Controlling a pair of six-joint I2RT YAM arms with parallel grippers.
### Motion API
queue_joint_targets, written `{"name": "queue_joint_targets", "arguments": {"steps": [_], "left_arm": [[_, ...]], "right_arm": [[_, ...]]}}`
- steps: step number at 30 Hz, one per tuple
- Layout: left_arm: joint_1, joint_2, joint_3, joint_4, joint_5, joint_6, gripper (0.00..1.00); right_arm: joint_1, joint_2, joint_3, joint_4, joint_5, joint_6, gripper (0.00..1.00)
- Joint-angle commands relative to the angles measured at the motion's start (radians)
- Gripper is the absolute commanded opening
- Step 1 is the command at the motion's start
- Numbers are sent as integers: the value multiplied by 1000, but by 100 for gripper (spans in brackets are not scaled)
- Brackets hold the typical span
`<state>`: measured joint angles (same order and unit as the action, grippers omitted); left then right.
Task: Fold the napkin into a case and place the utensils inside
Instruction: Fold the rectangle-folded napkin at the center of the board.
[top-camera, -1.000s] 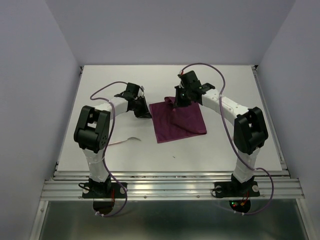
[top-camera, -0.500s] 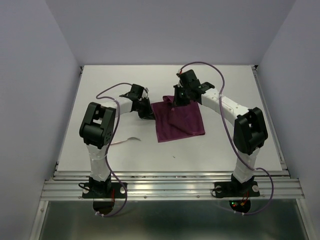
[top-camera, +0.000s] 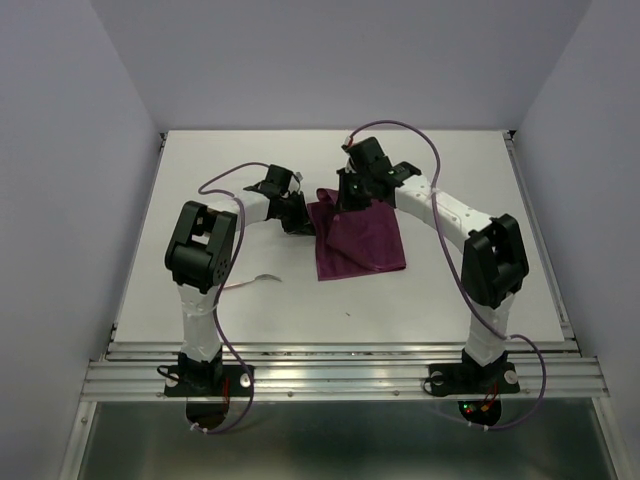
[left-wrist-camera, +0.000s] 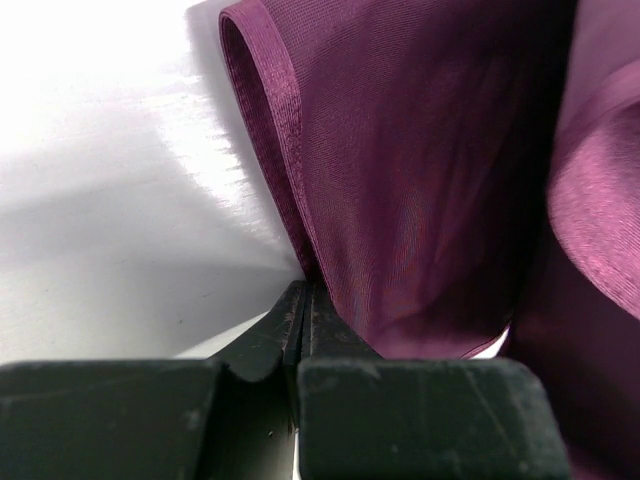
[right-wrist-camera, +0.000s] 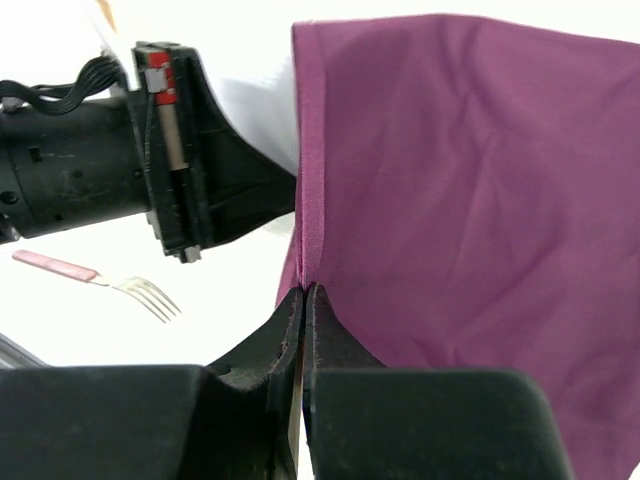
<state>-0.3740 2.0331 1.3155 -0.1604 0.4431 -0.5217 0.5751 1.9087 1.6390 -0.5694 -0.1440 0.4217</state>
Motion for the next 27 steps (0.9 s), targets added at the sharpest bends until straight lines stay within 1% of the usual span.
{"name": "queue_joint_targets", "arguments": {"steps": [1,9,27], "left_arm": [[-8,33,22,-30,-38,19,0],[-6,33,22,-30,-37,23,0],[-6,27,5,-25,-38,25,0]], "right_arm": [[28,23,70,-9,-26,-8,1],[62,92,128,-23,-35,-8,1],[89,161,171,-21,-49,-4,1]]}}
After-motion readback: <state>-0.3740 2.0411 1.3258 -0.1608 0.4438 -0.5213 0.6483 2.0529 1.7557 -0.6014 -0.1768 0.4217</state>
